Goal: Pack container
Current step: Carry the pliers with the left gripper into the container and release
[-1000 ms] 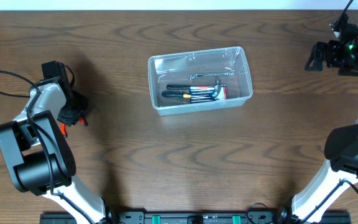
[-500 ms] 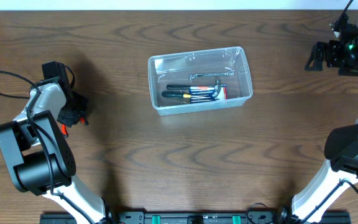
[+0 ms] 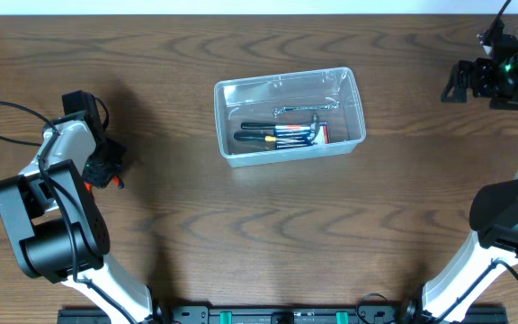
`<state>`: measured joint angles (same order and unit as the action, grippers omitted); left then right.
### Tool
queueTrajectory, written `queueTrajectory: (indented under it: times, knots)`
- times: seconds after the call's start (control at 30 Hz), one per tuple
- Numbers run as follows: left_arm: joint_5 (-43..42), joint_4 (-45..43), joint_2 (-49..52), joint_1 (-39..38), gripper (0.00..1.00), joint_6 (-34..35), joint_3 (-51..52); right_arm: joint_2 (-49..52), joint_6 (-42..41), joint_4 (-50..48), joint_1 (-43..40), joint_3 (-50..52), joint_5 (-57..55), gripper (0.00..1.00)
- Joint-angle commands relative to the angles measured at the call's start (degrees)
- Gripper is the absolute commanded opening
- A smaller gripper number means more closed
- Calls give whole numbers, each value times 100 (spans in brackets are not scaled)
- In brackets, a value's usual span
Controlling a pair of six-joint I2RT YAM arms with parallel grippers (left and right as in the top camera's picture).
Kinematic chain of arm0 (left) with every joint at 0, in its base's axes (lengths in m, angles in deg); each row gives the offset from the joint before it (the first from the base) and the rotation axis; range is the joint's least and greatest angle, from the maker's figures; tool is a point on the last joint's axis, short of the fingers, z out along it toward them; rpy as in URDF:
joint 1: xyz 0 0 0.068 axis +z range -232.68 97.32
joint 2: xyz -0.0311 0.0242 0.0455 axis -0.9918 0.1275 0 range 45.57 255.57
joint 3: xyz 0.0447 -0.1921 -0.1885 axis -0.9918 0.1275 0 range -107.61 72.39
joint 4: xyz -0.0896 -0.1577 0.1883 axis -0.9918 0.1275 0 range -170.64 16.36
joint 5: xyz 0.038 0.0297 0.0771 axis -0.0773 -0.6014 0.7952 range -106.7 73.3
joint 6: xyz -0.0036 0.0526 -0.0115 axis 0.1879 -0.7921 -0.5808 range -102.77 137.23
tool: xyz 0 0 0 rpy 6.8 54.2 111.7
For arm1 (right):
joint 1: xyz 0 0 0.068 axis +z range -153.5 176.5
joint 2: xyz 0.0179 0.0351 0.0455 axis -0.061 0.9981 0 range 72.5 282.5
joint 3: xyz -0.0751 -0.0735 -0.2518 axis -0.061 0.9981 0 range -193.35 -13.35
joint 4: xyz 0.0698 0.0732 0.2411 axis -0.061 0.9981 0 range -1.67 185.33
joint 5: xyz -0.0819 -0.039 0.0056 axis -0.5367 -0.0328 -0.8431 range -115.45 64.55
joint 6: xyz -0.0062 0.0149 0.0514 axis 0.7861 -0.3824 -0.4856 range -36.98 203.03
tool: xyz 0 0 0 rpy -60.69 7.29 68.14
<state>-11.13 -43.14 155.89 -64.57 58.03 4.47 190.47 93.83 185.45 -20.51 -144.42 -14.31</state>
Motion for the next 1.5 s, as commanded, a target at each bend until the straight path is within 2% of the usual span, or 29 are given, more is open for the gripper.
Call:
queueTrajectory:
  times: [0.0, 0.17, 0.37, 0.47, 0.53, 0.6, 0.73, 0.87, 1.0, 1.17, 1.3, 1.37, 1.47]
  knots:
    - [157, 59, 149, 20, 6, -2, -66, 11, 61, 17, -9, -39, 22, 99]
    - [153, 61, 142, 20, 6, -195, -92, 11, 61, 17, -11, -37, 20, 99]
    - [129, 437, -109, -131, 6, -1355, -549, 11, 61, 17, -9, -39, 22, 99]
    - [55, 758, -382, -337, 6, -2339, -957, 13, 61, 17, -9, -39, 22, 99]
    - [-337, 1062, -608, -557, 6, -3486, -1335, 11, 59, 17, -9, -39, 22, 99]
    - [-675, 1270, -785, -778, 6, -4356, -1593, 11, 59, 17, -9, -39, 22, 99]
    - [-927, 1515, -1281, -1513, 6, -5639, -1893, 13, 59, 17, -9, -39, 22, 99]
    - [-925, 1447, -1720, -2347, 5, -6286, -1912, 11, 59, 17, -9, -39, 22, 99]
    - [-925, 1266, -2000, -3346, 6, -6629, -1912, 13, 59, 17, -9, -39, 24, 99]
    - [-929, 1102, -1930, -4483, 6, -7350, -1910, 13, 59, 17, -9, -39, 24, 99]
    - [-929, 824, -1692, -5045, 6, -8275, -1910, 11, 59, 17, -9, -39, 24, 99]
    - [-946, 490, -1475, -5165, 6, -8356, -1910, 11, 59, 17, -9, -39, 26, 99]
    - [-1342, 42, -1102, -5106, 6, -8054, -1910, 13, 59, 17, -9, -37, 26, 99]
